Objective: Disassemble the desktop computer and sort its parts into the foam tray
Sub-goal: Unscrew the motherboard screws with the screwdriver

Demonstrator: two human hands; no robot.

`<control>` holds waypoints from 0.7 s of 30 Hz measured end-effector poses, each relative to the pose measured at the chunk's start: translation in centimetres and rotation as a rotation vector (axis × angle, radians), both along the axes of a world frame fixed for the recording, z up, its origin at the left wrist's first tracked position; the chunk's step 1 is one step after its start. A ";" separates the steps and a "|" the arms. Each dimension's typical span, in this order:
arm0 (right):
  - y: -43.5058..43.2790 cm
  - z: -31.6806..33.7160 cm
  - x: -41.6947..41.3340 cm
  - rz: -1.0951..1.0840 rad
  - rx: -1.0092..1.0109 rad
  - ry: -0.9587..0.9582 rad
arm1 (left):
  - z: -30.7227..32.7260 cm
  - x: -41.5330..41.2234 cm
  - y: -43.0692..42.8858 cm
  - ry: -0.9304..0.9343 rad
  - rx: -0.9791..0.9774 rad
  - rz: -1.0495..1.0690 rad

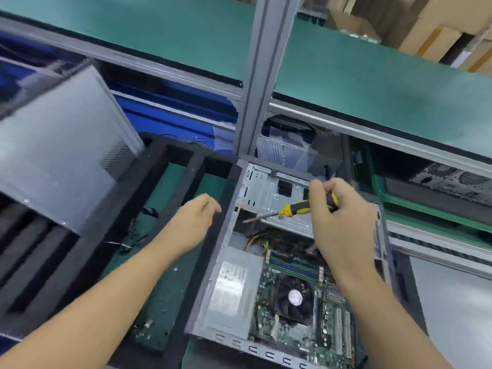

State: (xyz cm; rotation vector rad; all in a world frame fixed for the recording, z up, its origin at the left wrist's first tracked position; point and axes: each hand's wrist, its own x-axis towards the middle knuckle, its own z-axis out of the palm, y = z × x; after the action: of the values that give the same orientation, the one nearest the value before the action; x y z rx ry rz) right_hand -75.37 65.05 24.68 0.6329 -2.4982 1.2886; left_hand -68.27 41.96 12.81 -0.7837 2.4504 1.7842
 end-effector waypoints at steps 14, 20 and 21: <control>-8.1 -2.9 2.3 0.289 0.017 -0.290 | -9.0 9.1 -4.5 -0.625 0.122 -0.045; -6.6 -3.1 2.3 0.281 0.037 -0.404 | -8.7 7.7 -4.5 -0.486 0.121 0.136; -6.2 -3.2 2.3 0.273 0.043 -0.394 | -8.0 7.0 -4.1 -0.415 0.161 0.182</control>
State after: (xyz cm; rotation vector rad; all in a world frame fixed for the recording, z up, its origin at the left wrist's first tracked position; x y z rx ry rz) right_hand -73.09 58.85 21.51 0.8234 -2.8344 1.5933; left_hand -61.23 37.87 4.81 -1.2464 2.0033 1.6371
